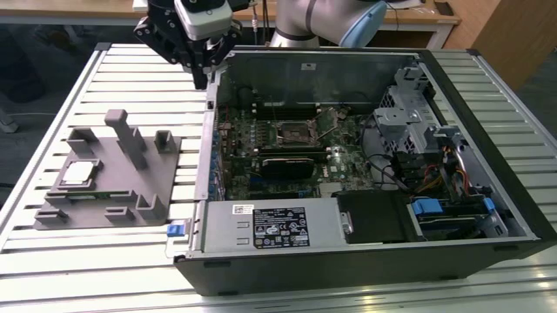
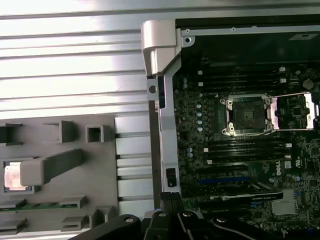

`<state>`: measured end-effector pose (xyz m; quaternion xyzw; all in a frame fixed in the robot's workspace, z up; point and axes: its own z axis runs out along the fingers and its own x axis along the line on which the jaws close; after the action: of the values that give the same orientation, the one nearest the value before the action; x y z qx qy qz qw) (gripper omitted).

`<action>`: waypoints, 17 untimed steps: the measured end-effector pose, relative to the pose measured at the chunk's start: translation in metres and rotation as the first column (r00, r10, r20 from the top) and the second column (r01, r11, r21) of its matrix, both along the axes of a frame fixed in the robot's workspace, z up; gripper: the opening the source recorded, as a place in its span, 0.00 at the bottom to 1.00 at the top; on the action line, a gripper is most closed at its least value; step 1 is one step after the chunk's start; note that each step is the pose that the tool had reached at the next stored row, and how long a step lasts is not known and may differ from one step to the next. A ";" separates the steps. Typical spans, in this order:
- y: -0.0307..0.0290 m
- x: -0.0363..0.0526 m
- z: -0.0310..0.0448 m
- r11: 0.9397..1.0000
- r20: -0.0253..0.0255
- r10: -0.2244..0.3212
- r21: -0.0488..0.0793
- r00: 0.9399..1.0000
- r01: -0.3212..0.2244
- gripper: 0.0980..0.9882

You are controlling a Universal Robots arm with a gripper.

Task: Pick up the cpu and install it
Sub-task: 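Reach for the cpu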

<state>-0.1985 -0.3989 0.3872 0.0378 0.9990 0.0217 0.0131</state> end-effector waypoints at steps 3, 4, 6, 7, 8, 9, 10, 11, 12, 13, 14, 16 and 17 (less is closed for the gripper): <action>0.0000 -0.0016 0.0000 1.000 0.000 0.000 0.000 1.000 0.000 0.01; 0.0000 -0.0022 -0.0001 1.000 0.000 0.000 0.000 1.000 0.000 0.01; 0.0000 -0.0032 -0.0002 1.000 0.000 0.000 0.000 1.000 0.000 0.01; 0.0000 -0.0037 -0.0003 1.000 0.000 0.000 0.000 1.000 0.000 0.01; 0.0000 -0.0041 -0.0003 1.000 0.000 0.000 0.000 1.000 0.000 0.01; 0.0000 -0.0046 -0.0003 1.000 0.000 0.000 0.000 1.000 0.000 0.01; 0.0000 -0.0051 -0.0004 1.000 0.000 0.000 0.000 1.000 0.000 0.01; 0.0000 -0.0056 -0.0005 1.000 0.000 0.000 0.000 1.000 0.000 0.01; 0.0000 -0.0060 -0.0005 1.000 0.000 0.000 0.000 1.000 0.000 0.01; 0.0000 -0.0062 -0.0006 1.000 0.000 0.000 0.000 1.000 0.000 0.01; 0.0000 -0.0066 -0.0006 1.000 0.000 0.000 0.000 1.000 0.000 0.01; 0.0000 -0.0073 -0.0008 1.000 0.000 0.000 0.000 1.000 0.000 0.01; 0.0000 -0.0078 -0.0008 1.000 0.000 0.000 0.000 1.000 0.000 0.01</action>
<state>-0.2063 -0.3989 0.3864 0.0379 0.9990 0.0217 0.0131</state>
